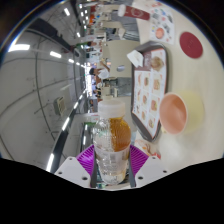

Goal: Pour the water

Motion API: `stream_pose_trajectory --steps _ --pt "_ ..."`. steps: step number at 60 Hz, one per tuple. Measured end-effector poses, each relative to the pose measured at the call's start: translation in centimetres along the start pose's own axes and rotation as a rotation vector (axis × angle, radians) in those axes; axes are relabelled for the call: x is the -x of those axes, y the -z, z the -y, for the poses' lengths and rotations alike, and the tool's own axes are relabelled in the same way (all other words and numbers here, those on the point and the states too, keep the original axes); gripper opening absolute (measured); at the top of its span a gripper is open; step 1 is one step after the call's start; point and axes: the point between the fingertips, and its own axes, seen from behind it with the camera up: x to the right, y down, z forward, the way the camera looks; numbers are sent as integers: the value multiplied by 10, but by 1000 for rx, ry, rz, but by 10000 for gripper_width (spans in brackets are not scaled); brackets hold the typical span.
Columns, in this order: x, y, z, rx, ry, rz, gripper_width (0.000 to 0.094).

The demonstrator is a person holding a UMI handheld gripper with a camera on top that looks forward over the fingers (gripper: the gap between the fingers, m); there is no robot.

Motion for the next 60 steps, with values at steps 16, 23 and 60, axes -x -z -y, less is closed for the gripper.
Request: stream_pose_trajectory --steps 16,23,60 --pt "87 38 95 -157 833 -84 439" --pt "87 64 152 -237 1166 -192 437" --pt "-108 107 275 -179 1502 -530 467"
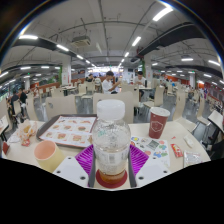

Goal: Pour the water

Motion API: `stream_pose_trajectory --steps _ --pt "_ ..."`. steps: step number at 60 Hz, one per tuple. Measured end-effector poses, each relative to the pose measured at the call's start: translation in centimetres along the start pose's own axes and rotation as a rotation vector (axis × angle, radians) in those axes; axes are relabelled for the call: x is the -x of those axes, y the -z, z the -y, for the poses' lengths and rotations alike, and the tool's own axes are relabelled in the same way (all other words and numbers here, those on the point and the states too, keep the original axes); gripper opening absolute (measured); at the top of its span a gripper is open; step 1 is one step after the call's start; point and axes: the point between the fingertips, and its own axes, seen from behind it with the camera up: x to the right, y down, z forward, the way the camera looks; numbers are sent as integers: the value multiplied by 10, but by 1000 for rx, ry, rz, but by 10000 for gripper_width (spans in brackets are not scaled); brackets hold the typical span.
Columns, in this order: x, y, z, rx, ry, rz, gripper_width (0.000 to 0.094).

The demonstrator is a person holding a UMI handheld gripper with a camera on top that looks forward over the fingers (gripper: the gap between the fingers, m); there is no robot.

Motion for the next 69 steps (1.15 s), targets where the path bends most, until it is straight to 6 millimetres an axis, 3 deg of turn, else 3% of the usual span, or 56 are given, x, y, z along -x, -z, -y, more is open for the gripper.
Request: stream_pose_trajectory --steps 7,9,12,19,26,38,46,56,69 --pt "-1 1 -6 23 -22 -7 582" --pt "-2 2 -9 47 -32 -18 664" --pt "-3 8 -11 70 -42 -28 862" --pt "-6 34 -19 138 -56 -64 845" --pt "1 79 -21 197 -60 -95 846" --pt "30 188 -15 257 -45 -144 846" --pt "49 238 -9 268 -28 -149 847" --pt "68 273 3 251 17 -127 849" --pt "81 287 14 241 20 -98 847"
